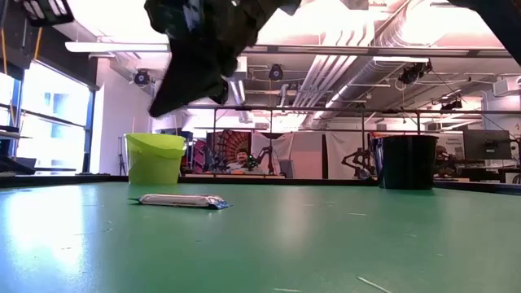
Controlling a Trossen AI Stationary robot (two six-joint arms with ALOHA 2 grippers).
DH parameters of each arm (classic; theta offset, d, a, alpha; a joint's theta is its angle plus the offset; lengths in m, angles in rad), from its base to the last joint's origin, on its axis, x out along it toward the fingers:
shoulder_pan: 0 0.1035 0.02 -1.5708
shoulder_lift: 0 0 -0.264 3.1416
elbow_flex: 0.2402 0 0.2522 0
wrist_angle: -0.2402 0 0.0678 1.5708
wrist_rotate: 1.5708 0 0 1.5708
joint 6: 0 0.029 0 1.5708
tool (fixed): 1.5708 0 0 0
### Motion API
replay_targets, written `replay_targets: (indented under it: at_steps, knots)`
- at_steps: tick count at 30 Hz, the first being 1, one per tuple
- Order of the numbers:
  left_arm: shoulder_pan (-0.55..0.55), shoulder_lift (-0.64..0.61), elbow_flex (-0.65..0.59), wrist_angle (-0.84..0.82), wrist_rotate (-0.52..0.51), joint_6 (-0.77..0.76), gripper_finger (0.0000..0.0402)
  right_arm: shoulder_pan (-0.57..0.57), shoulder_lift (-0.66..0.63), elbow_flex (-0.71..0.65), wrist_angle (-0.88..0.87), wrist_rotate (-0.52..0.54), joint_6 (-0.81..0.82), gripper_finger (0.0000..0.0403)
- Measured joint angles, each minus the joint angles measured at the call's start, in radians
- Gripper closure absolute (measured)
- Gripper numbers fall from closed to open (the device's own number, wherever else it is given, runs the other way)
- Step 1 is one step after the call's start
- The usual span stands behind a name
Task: Sort candy by brand, put in halloween buckets
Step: Put the white chocolate into the white bucket
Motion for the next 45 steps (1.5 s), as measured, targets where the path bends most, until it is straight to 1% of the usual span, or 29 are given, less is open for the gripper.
replay_targets:
  at_steps: [2, 6, 13, 17, 22, 26, 31, 34, 36, 37, 39, 41, 45]
  knots:
    - [-0.052, 0.017, 0.004, -0.008, -0.001, -0.033, 0.0387, -0.005, 0.0, 0.0, -0.033, -0.016, -0.028, 0.0403]
    - [-0.169, 0.058, 0.008, -0.007, -0.014, -0.094, 0.0387, -0.007, 0.0, 0.0, -0.033, -0.029, -0.076, 0.0403]
    - [-0.375, 0.144, 0.008, 0.007, -0.096, -0.197, 0.0387, -0.013, -0.013, 0.0, -0.022, -0.032, -0.118, 0.0403]
    - [-0.482, 0.186, 0.008, 0.009, -0.15, -0.282, 0.0387, -0.025, -0.014, 0.0, -0.03, -0.031, -0.134, 0.0403]
    - [-0.604, 0.257, 0.008, 0.008, -0.185, -0.402, 0.0387, -0.033, -0.014, 0.0, -0.047, -0.031, -0.145, 0.0403]
    - [-0.675, 0.336, 0.008, 0.004, -0.201, -0.48, 0.0387, -0.033, -0.014, 0.0, -0.057, -0.031, -0.157, 0.0403]
    - [-0.74, 0.393, 0.008, -0.035, -0.311, -0.592, 0.0387, -0.032, -0.015, 0.0, -0.031, -0.035, -0.162, 0.0403]
    - [-0.756, 0.411, 0.008, -0.04, -0.343, -0.627, 0.0387, -0.03, -0.015, -0.006, -0.001, -0.059, -0.156, 0.0403]
    - [-0.76, 0.42, 0.008, -0.041, -0.349, -0.64, 0.0387, -0.03, -0.025, -0.042, 0.037, -0.071, -0.12, 0.0403]
    - [-0.76, 0.424, 0.008, -0.04, -0.349, -0.644, 0.0387, -0.03, -0.038, -0.075, 0.047, -0.071, -0.098, 0.0403]
    - [-0.76, 0.43, 0.008, -0.039, -0.35, -0.653, 0.0387, -0.024, -0.081, -0.165, 0.121, -0.059, -0.043, 0.0403]
    - [-0.76, 0.433, 0.008, -0.036, -0.352, -0.657, 0.0387, -0.015, -0.154, -0.27, 0.186, -0.01, 0.022, 0.0403]
    - [-0.76, 0.433, 0.008, -0.036, -0.366, -0.658, 0.0387, 0.007, -0.335, -0.478, 0.284, 0.13, 0.138, 0.0403]
